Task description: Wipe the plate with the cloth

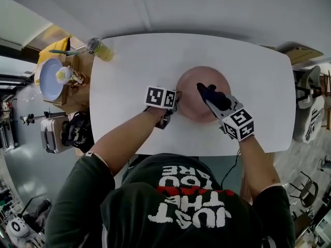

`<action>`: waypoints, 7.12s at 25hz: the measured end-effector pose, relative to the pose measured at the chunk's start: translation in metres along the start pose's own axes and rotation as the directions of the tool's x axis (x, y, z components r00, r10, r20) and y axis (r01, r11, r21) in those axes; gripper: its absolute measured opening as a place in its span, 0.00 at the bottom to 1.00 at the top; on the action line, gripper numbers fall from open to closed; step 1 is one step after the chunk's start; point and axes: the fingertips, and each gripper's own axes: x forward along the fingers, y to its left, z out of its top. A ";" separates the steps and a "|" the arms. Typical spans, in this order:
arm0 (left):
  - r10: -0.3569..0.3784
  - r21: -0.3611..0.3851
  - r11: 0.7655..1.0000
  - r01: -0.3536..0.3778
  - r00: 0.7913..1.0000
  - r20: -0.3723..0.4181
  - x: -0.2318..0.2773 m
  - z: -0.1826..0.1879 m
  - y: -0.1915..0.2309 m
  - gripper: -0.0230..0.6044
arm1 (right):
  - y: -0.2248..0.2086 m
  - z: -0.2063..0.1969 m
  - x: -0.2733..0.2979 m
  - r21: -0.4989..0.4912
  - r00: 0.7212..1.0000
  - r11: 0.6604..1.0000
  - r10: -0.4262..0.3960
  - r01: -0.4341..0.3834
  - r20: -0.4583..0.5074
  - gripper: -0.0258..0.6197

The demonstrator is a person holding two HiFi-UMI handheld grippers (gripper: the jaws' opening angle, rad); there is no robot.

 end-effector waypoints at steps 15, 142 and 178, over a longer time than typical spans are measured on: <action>0.032 -0.026 0.999 -0.033 0.999 -0.043 0.004 0.008 0.002 0.07 | -0.008 -0.009 0.129 -0.481 0.956 0.870 -0.039 -0.111 -0.292 0.16; 0.015 -0.174 0.985 -0.010 0.999 0.029 -0.007 0.019 0.032 0.07 | 0.032 -0.027 0.109 -0.270 0.915 0.929 0.141 -0.254 -0.378 0.15; 0.067 -0.290 0.957 -0.033 0.992 0.107 -0.005 0.027 0.035 0.08 | 0.065 -0.095 0.060 -0.256 0.777 0.911 0.101 -0.324 -0.621 0.15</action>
